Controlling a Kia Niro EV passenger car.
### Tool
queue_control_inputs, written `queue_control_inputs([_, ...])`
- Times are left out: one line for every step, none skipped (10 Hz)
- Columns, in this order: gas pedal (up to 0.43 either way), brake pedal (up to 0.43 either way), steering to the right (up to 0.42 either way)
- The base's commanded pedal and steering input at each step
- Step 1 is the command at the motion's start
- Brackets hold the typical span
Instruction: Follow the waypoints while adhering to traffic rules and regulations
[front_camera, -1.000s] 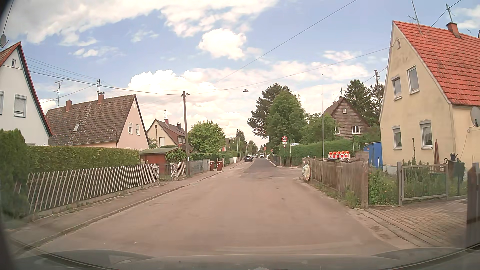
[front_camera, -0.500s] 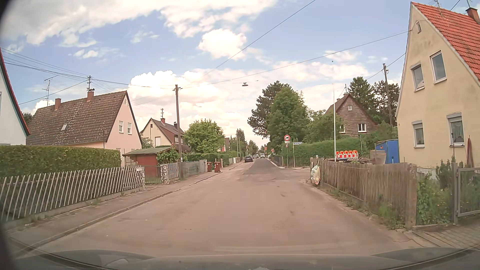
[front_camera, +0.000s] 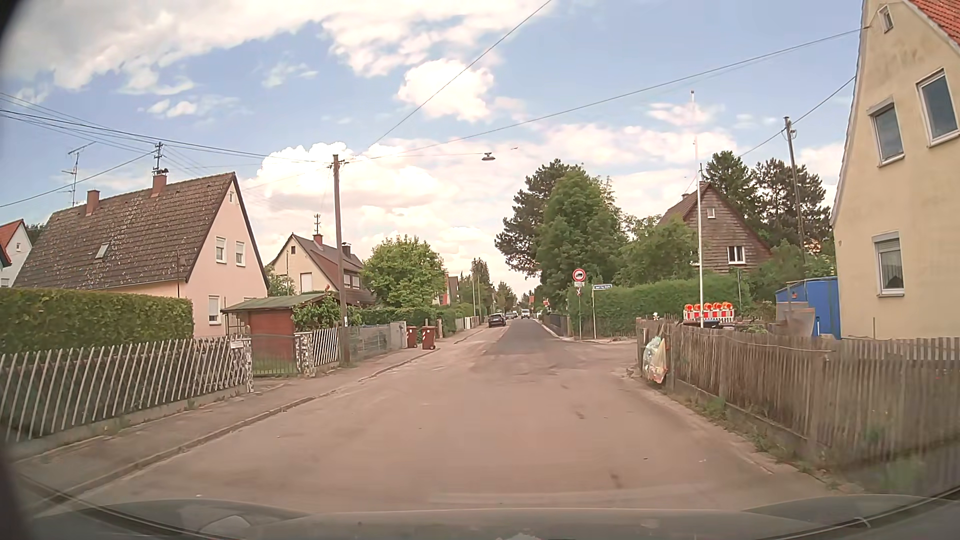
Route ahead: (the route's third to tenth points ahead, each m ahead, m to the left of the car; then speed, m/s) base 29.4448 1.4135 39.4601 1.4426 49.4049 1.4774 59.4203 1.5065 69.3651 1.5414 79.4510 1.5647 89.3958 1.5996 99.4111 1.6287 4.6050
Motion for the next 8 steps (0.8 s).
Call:
queue_control_inputs([0.000, 0.146, -0.002])
queue_control_inputs([0.000, 0.146, -0.001])
queue_control_inputs([0.000, 0.146, -0.002])
queue_control_inputs([0.000, 0.146, -0.004])
queue_control_inputs([0.000, 0.140, -0.004])
queue_control_inputs([0.000, 0.128, -0.003])
queue_control_inputs([0.000, 0.128, -0.004])
queue_control_inputs([0.000, 0.134, -0.005])
